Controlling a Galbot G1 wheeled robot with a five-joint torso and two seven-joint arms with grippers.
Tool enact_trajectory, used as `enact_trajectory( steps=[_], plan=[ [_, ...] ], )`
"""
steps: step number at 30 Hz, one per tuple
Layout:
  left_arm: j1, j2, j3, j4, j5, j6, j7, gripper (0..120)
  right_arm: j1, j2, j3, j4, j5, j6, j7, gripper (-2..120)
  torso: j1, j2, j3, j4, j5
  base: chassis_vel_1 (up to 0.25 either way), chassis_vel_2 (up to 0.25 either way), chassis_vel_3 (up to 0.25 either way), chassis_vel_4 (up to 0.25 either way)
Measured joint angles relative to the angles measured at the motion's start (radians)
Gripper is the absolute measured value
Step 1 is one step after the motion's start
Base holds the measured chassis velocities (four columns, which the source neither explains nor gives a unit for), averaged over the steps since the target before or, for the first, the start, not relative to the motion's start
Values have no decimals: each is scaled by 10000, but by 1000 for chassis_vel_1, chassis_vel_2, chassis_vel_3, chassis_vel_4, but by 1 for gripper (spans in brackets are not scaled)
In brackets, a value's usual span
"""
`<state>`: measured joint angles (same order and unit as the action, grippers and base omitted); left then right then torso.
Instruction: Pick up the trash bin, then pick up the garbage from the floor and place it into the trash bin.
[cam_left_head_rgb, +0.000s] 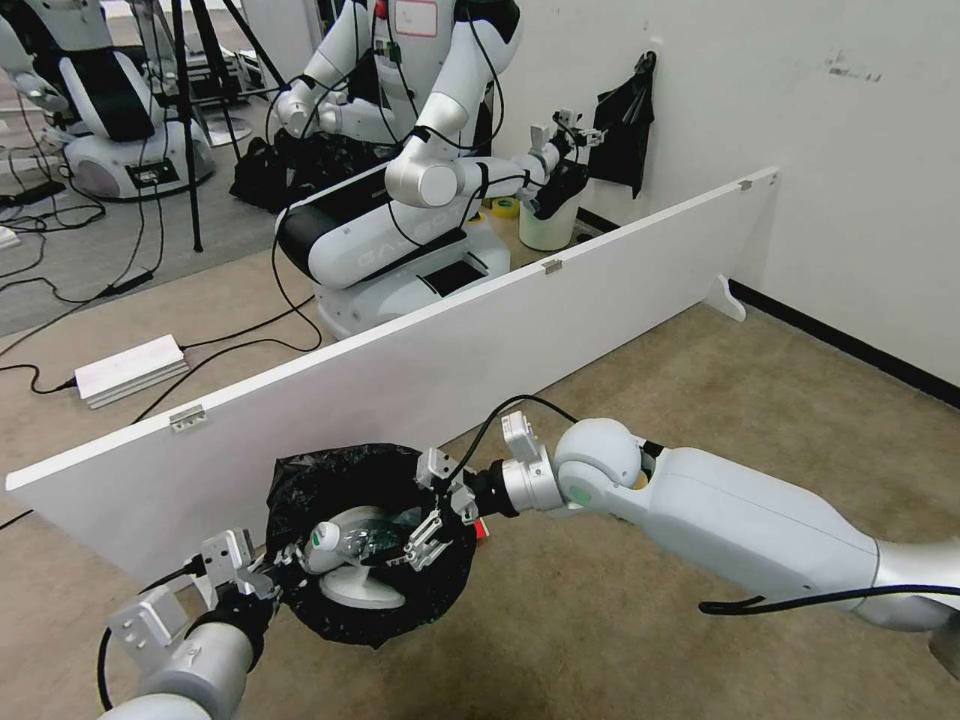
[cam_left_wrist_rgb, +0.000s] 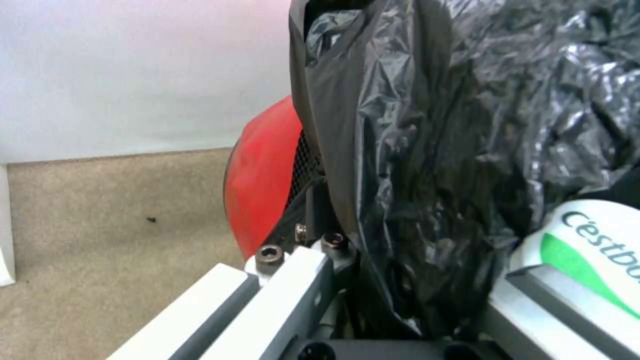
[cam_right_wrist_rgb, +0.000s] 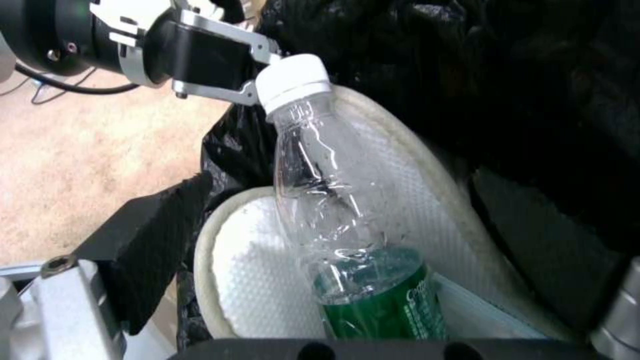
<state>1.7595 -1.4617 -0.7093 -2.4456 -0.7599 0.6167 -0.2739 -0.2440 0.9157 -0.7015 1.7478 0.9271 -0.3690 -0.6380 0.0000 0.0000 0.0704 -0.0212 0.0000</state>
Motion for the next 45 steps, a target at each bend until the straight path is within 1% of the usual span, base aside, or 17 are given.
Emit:
enact_trajectory(
  steps=[20,26,31,45],
  plan=[
    [-149,-69,27,194,70,3,-32,0,-69,-256,264,308,-18,15,-110,100,0,0,0,1,0,0,0,0,0],
    [-183,-86,19,338,209,2,-74,0,-23,-360,404,486,-10,36,-182,100,0,0,0,1,-1,0,0,0,0],
    [-272,-131,20,503,353,-19,-61,0,-8,-546,553,764,27,48,-230,100,0,0,0,-1,0,0,0,0,0],
    [-294,-95,13,619,379,-23,-67,0,83,-941,1179,1380,291,121,-398,100,-1,0,0,0,-1,0,0,0,0]
  ],
)
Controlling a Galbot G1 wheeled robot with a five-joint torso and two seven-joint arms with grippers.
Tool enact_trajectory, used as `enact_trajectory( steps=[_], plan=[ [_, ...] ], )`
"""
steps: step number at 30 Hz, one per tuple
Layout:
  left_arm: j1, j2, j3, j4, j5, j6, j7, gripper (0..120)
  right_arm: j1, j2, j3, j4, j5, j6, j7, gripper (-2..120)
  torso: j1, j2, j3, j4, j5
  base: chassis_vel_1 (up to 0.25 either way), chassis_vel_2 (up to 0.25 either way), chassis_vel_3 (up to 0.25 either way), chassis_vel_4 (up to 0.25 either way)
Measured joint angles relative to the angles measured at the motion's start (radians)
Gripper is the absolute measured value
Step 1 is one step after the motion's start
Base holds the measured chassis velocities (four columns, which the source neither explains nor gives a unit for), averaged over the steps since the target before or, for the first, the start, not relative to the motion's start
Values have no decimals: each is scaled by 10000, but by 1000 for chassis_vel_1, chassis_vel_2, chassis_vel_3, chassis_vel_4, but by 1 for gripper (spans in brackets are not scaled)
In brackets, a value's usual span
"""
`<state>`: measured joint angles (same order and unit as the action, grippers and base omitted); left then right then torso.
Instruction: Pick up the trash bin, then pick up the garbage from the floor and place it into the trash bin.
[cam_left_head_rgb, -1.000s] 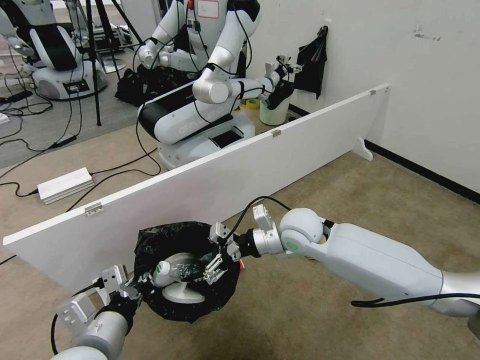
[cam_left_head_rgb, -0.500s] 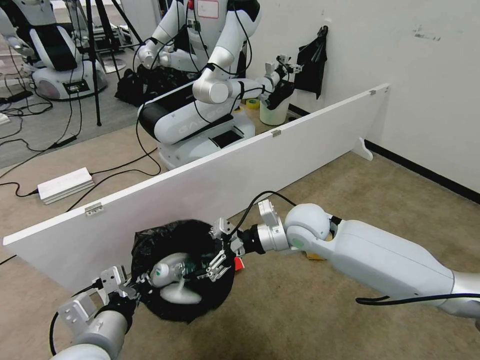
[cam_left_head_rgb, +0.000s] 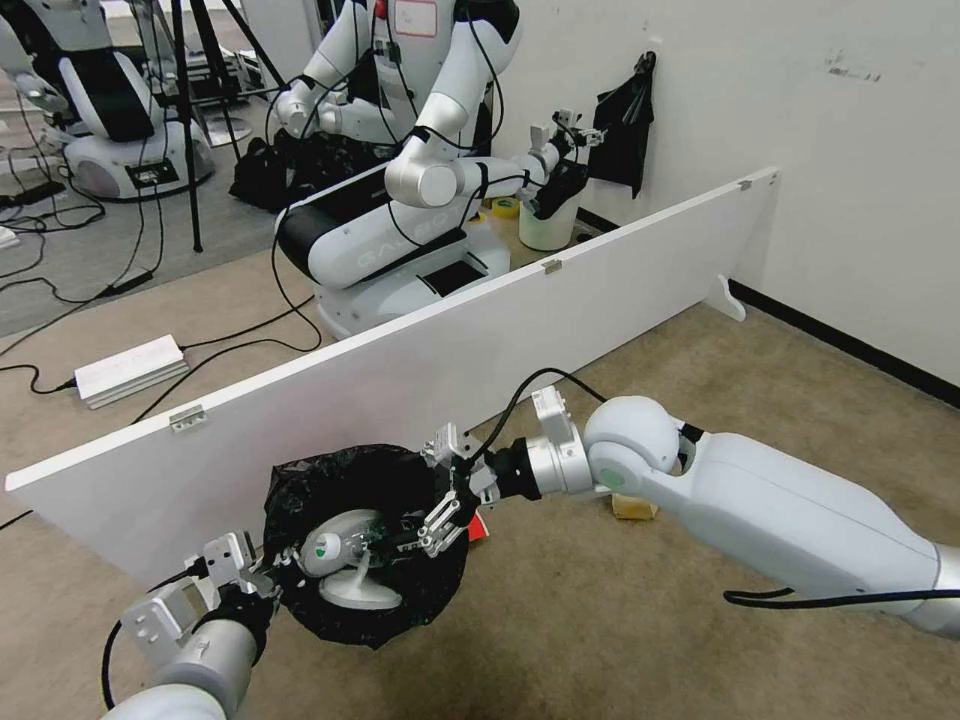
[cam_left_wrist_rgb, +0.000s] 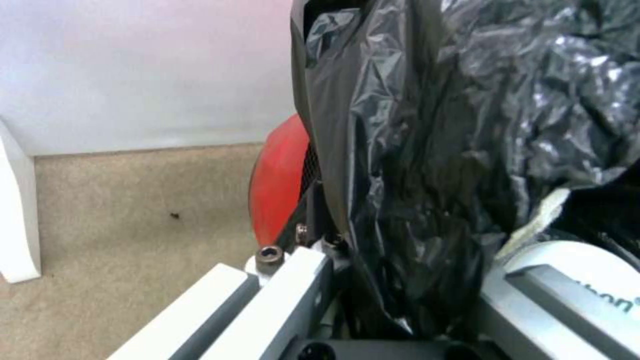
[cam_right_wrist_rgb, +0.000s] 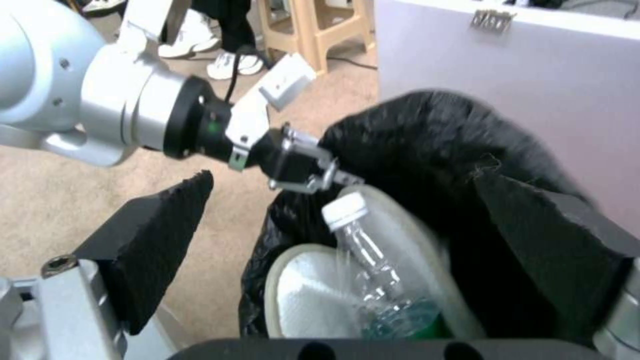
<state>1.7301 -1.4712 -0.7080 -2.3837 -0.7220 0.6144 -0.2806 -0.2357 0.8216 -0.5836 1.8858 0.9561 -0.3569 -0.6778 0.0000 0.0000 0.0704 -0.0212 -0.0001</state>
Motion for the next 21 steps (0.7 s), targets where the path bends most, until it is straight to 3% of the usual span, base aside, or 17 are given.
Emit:
enact_trajectory(
  steps=[21],
  plan=[
    [383,54,-148,-163,116,-84,-83,0,-238,-1329,1488,870,709,380,318,100,0,1,0,0,1,0,0,0,0]
  ],
)
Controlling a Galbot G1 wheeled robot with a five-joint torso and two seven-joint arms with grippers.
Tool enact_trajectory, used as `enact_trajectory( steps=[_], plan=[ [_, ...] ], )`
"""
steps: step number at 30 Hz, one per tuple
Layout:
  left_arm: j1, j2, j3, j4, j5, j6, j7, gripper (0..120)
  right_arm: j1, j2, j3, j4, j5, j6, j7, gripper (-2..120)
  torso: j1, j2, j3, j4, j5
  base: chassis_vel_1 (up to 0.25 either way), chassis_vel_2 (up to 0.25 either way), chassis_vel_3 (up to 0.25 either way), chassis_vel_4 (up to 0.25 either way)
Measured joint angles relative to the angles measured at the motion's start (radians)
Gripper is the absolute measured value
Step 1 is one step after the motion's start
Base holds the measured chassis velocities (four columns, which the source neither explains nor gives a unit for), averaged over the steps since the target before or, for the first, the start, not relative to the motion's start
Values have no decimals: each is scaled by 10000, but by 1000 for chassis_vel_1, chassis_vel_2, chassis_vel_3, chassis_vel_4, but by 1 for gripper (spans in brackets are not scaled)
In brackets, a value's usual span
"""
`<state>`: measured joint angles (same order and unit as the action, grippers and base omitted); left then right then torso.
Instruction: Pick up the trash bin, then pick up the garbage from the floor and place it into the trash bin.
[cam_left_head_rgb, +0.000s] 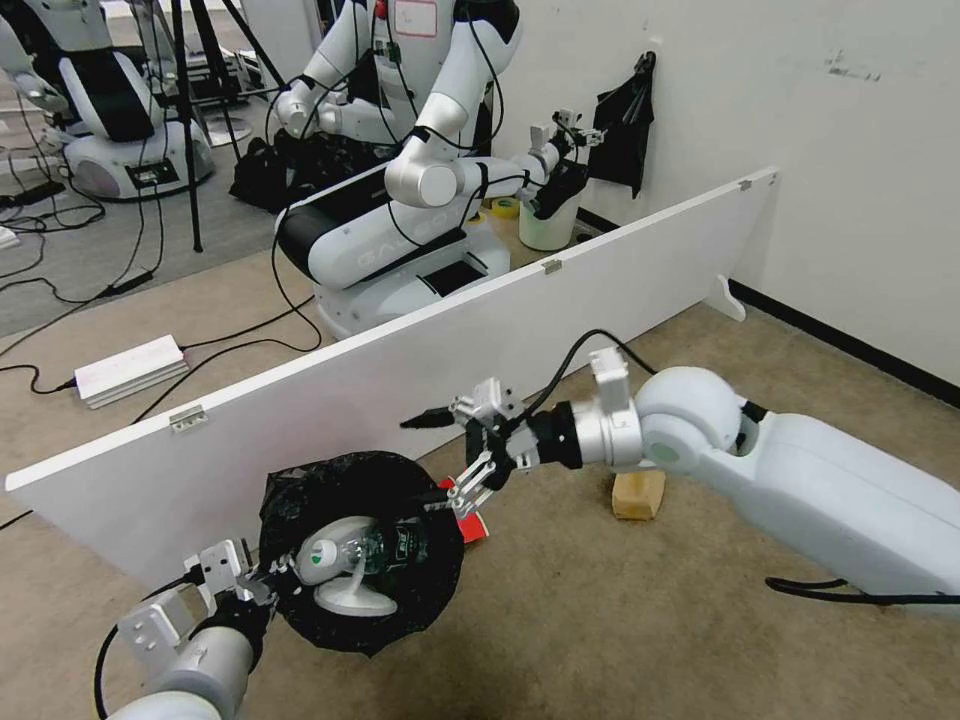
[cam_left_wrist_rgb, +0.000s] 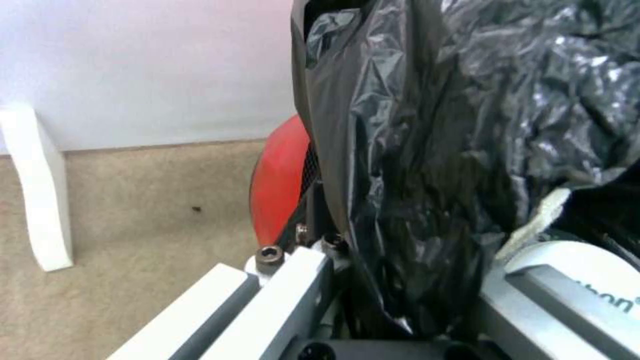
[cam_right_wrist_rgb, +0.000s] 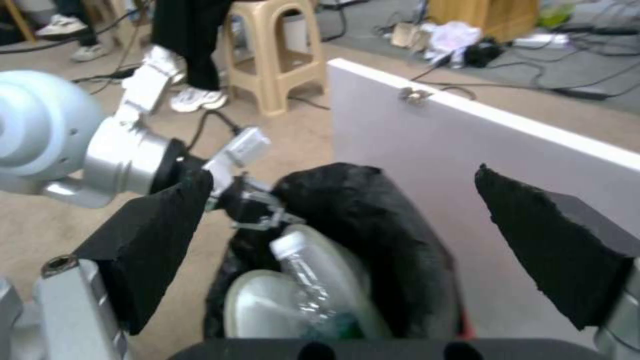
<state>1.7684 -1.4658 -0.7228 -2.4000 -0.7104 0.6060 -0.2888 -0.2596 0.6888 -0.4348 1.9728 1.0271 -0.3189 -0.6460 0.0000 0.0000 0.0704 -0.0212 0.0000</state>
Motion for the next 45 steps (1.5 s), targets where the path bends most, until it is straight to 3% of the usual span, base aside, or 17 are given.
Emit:
enact_trajectory(
  steps=[7,16,27,33,45],
  plan=[
    [196,-18,-244,-40,-26,-85,-117,0,-425,-401,526,-151,30,138,116,100,-1,0,0,-1,-1,0,0,0,0],
    [345,-137,-662,122,-15,-224,-302,0,-781,-249,602,-740,-108,246,127,100,-1,0,0,0,0,0,0,0,0],
    [382,-249,-1118,331,-154,-285,-316,0,-745,746,70,-1778,453,275,347,100,0,0,0,1,-2,0,0,0,0],
    [358,-283,-1323,360,-405,-294,-285,0,-758,1728,-355,-3052,1103,-40,826,100,0,-1,1,0,-2,0,0,0,0],
    [452,-318,-1291,389,-533,-301,-111,0,-697,2749,-947,-4937,1352,-520,1151,100,0,-1,1,-1,-2,0,0,0,0]
  ],
)
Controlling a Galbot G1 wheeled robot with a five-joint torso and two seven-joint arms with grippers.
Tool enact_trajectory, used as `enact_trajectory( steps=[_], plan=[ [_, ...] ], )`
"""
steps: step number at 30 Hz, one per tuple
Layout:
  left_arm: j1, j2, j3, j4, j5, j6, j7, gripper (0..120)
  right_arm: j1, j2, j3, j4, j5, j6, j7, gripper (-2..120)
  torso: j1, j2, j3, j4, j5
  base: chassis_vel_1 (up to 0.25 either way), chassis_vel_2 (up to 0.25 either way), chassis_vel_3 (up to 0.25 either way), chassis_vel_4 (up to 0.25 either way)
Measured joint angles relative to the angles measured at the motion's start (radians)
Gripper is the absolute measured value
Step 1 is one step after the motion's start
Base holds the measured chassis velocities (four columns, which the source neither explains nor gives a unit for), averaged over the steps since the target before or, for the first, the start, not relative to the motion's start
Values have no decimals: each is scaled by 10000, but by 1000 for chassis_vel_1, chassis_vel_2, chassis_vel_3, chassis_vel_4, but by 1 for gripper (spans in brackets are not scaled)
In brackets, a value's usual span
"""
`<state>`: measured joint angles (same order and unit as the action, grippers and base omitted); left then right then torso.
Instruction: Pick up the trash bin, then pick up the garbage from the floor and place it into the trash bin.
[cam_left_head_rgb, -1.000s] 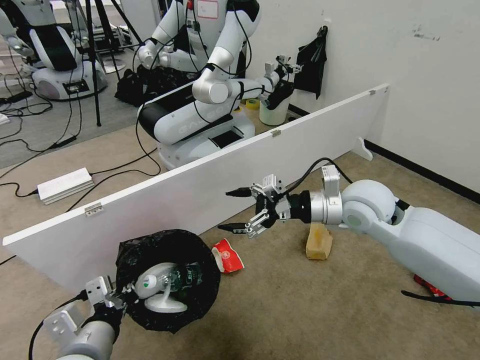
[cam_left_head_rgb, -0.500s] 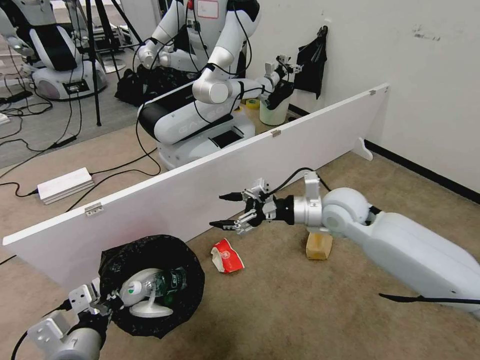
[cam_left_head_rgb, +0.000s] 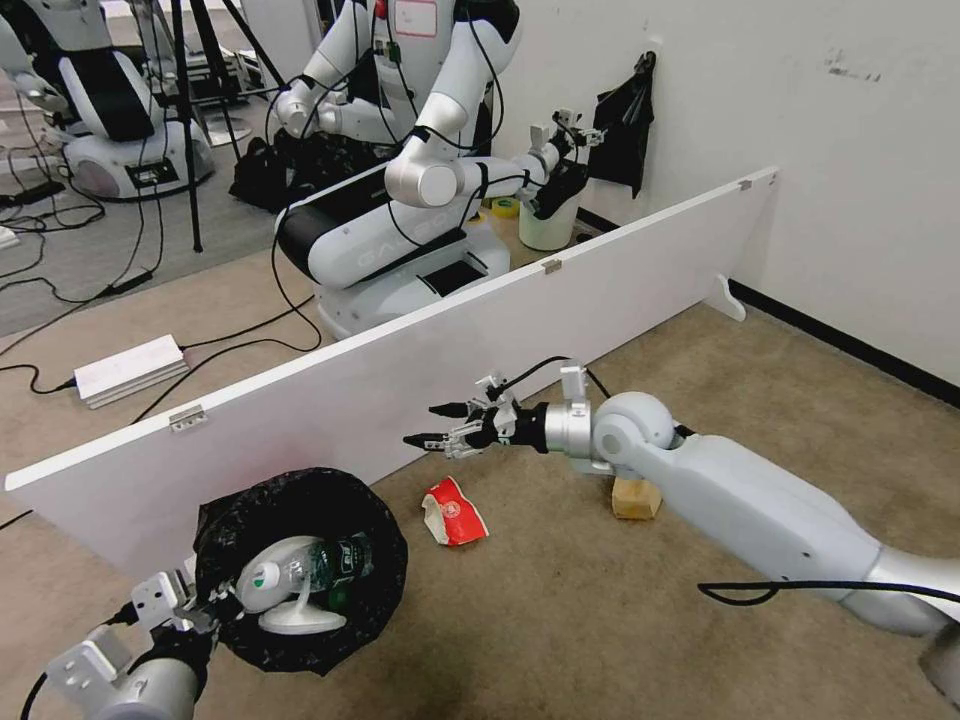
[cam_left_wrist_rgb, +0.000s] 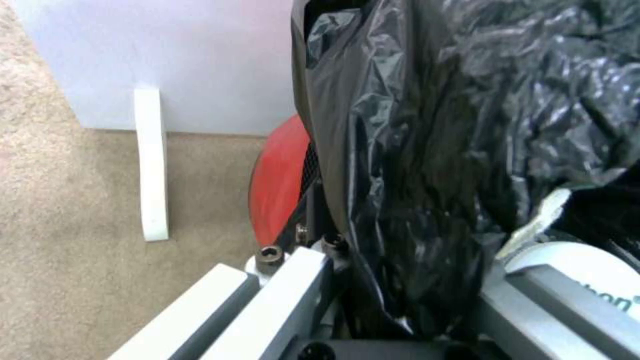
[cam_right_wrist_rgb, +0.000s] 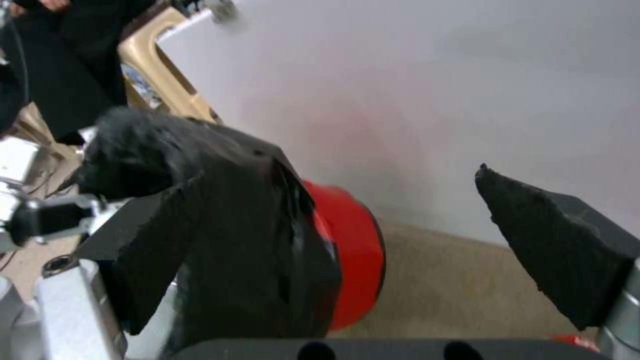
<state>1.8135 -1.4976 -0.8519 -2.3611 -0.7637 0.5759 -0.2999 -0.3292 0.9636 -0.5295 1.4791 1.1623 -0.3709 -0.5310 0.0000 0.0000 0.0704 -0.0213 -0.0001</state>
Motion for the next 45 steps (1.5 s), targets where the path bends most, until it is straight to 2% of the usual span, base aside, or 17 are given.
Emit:
enact_trajectory(
  steps=[14,23,25,36,45],
  plan=[
    [-1,87,-133,33,-118,-83,301,0,105,277,-857,-639,-50,-328,225,100,0,0,0,2,0,0,0,0,0],
    [257,68,-249,121,-84,-380,726,0,527,394,-1773,-1388,160,-533,239,100,0,0,0,2,1,0,0,0,0],
    [302,64,-272,132,-100,-436,832,0,763,480,-2196,-1667,573,-623,284,100,0,0,0,3,1,0,0,0,0],
    [363,34,-352,186,-136,-616,1098,0,1239,629,-3027,-2098,1220,-900,494,100,0,0,0,0,1,0,0,0,0],
    [358,17,-365,192,-214,-664,1184,0,1918,1193,-4209,-2762,2342,-1337,1292,100,0,0,0,1,1,0,0,0,0]
  ],
)
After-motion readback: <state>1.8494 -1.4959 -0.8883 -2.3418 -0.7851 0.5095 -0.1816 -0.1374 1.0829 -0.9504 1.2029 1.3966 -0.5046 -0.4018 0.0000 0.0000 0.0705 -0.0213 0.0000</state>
